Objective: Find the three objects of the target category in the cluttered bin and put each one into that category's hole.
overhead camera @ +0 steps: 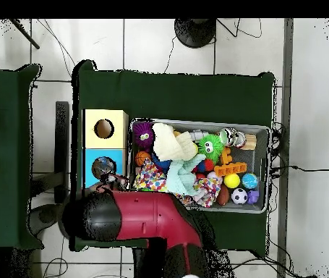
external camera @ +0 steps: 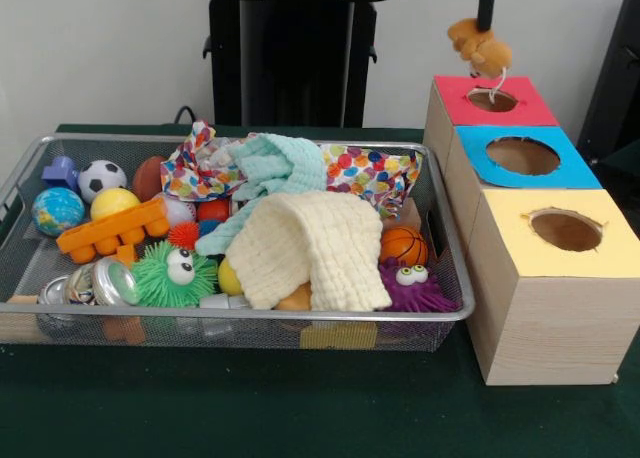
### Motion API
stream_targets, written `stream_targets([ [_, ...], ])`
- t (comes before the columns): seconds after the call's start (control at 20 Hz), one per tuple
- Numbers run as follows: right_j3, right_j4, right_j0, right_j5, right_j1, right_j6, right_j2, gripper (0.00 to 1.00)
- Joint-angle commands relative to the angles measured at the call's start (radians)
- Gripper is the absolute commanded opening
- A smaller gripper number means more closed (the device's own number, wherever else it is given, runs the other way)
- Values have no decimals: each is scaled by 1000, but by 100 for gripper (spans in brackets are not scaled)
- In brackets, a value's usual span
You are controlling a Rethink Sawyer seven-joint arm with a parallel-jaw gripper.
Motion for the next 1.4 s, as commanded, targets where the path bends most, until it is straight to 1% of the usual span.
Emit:
stream_targets([
  [0.05, 121, 28, -15, -67, -9, 326, -52, 0],
  [0.15, 123, 15, -11, -85, 3, 340, -56, 0],
  [0.3, 116, -14, 7, -100, 27, 372, -82, 0],
  [0.5, 99, -40, 58, -106, 64, 419, -132, 0],
  [0.7, 93, -12, 114, -124, 95, 471, -175, 0],
  [1.0, 87, 23, 174, -148, 128, 503, -213, 0],
  [1.2, 79, 37, 198, -176, 164, 537, -219, 0],
  [1.4, 71, 37, 194, -206, 198, 547, -208, 0],
])
